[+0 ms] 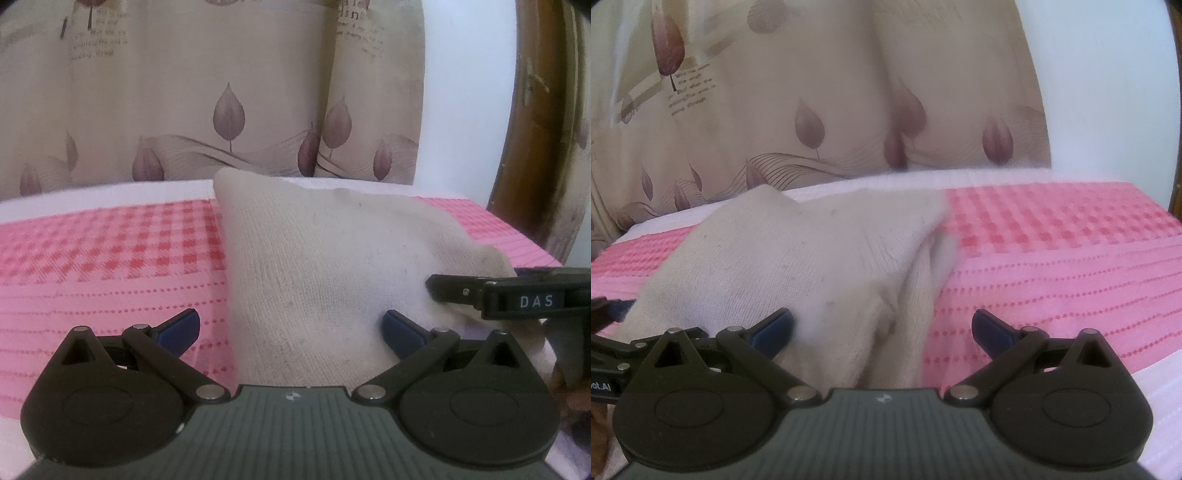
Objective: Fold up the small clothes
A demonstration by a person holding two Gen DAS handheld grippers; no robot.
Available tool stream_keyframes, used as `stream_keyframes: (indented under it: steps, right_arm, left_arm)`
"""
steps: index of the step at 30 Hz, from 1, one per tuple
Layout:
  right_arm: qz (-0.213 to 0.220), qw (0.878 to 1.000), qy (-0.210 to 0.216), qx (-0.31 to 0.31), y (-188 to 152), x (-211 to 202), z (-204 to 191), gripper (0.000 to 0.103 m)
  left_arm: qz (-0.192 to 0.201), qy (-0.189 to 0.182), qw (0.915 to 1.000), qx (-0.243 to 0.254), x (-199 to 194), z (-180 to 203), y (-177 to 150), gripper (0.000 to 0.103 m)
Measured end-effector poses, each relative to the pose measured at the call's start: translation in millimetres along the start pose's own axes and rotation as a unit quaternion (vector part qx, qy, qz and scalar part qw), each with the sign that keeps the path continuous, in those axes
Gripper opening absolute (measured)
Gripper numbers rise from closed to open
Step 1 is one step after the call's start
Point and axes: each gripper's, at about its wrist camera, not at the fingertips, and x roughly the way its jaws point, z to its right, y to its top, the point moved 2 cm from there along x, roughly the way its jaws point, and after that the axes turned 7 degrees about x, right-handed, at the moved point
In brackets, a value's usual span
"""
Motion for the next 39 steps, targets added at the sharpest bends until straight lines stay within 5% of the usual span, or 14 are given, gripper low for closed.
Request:
stream_keyframes:
  steps: [8,15,18,24,28,31,35,39]
  right_arm:
    - [-0.055,0.996,0.049,0.058,11,9,21,0.103]
    - [-0.098,0.99,0.094,0.047,29,20,30,0.103]
    - [-0.124,0.985,0.118,0.04,39,28,33,0.103]
    - [-0.151,0.974,0.168,0.017,52,46,31,0.103]
    - [-0.154,0.967,0.201,0.022,54,54,28,0.103]
    - [-0.144,0.965,0.216,0.034,53,58,27,0.103]
    - [-0.136,0.962,0.23,0.057,50,59,24,0.083]
    - [-0.146,0.956,0.242,0.073,51,59,30,0.08]
  left_arm:
    - [0.0,-0.041,0.9987,0.031,-3,-15,9,0.103]
    - [-0.018,-0.144,0.9891,-0.022,19,-54,29,0.103]
    - [-0.026,-0.187,0.9801,-0.061,35,-70,34,0.103]
    - [-0.063,-0.289,0.946,-0.134,77,-86,34,0.094]
    - [-0.059,-0.291,0.9477,-0.116,83,-80,37,0.09]
    - [-0.059,-0.276,0.9538,-0.101,81,-74,37,0.078]
    - [-0.048,-0.251,0.9633,-0.082,76,-66,37,0.071]
    - [-0.043,-0.24,0.9675,-0.067,73,-64,36,0.073]
